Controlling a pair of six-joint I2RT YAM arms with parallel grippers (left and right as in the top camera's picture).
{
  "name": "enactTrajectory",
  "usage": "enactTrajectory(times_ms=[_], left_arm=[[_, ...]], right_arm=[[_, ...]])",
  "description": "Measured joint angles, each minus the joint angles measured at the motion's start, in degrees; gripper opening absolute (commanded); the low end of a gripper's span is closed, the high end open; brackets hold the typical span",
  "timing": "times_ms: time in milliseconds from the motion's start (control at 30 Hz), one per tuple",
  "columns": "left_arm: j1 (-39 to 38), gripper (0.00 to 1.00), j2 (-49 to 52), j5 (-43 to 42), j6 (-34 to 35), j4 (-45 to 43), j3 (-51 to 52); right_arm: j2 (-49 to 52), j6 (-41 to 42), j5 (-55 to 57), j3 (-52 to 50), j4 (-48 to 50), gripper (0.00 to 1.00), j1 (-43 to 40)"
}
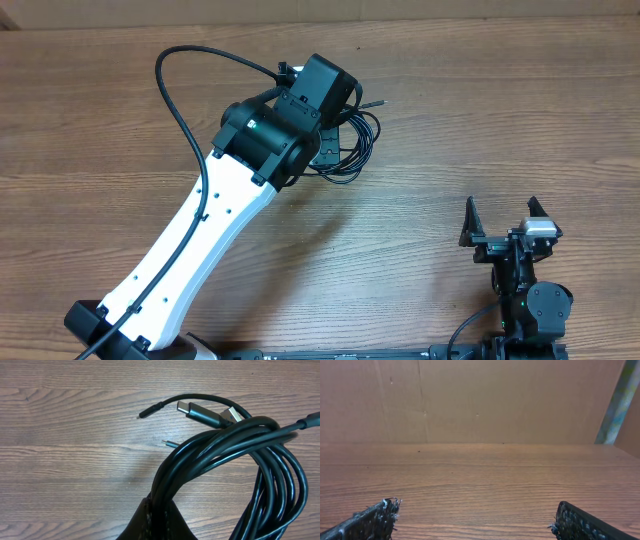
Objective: Untangle cables
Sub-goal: 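Move the right gripper toward the cable held by the left gripper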
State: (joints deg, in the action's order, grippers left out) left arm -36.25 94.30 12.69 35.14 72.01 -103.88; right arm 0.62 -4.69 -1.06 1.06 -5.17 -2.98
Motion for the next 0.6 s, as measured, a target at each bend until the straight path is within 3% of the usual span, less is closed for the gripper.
enactTrajectory(times_ms=[300,600], left_arm=[[0.02,0.04,0.0,-1.57,6.97,0.5,0.0],[3.08,0.04,0.0,-5.81,19.04,4.11,0.0]], right_arm=[[0.0,0.04,-0.02,0.0,0.02,1.0,0.0],[0.0,0.04,-0.02,0.0,0.07,1.0,0.0]])
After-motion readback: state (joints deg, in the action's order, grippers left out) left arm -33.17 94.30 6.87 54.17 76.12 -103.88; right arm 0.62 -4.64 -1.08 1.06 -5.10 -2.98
